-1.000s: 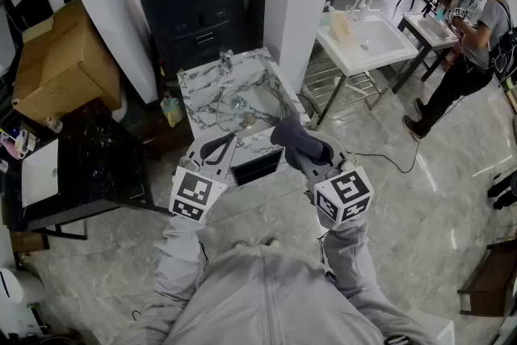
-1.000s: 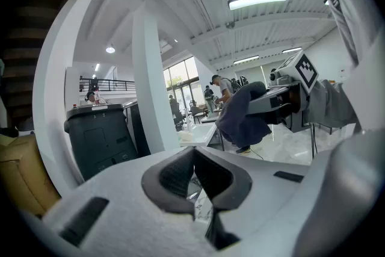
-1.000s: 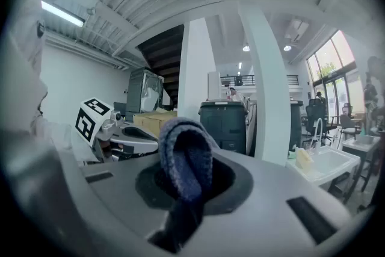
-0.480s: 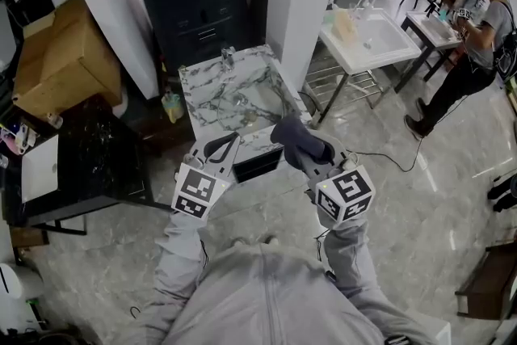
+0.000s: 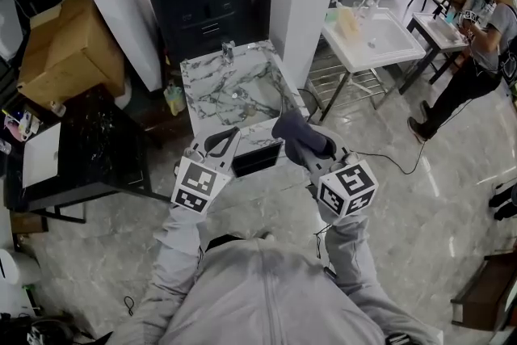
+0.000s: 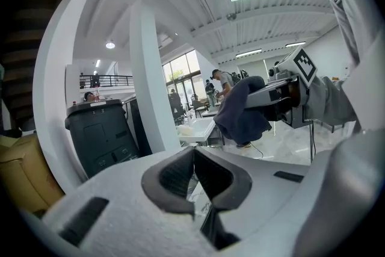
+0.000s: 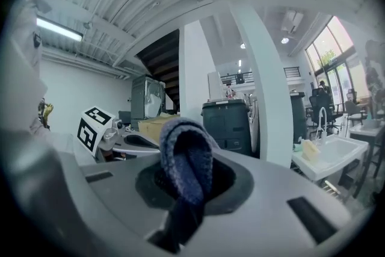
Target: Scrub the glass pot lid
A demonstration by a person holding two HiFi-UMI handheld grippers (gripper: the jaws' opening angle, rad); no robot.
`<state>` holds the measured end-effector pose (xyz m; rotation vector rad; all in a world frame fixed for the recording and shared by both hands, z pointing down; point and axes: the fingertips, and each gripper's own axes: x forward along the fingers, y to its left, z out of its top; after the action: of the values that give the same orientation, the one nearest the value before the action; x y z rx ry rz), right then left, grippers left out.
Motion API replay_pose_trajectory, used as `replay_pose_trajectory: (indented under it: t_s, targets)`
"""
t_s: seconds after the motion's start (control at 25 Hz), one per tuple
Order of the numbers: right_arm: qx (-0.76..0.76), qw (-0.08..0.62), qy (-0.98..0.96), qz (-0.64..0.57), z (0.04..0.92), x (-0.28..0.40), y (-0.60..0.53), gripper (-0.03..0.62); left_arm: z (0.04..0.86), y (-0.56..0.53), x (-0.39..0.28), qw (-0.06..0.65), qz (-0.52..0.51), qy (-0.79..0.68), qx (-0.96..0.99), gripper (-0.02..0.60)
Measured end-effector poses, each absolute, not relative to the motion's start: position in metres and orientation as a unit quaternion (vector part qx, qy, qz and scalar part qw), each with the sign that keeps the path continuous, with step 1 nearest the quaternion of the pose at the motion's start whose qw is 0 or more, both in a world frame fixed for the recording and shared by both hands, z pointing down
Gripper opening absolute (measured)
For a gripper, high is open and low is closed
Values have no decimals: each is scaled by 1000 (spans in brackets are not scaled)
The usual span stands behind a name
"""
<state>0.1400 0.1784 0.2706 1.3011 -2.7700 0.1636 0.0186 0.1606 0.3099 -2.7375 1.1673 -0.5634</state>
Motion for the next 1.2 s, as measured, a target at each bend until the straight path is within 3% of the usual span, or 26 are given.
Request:
replay_pose_trajectory:
  t_s: [0.6,1.2]
  targets:
    - [403,41,-911,70,288,148,151,60,327,135,11,37,-185,418,-889,26]
    - [413,56,-907,58,291,114,13,60,328,-18,-15,46,-171,398,-900,26]
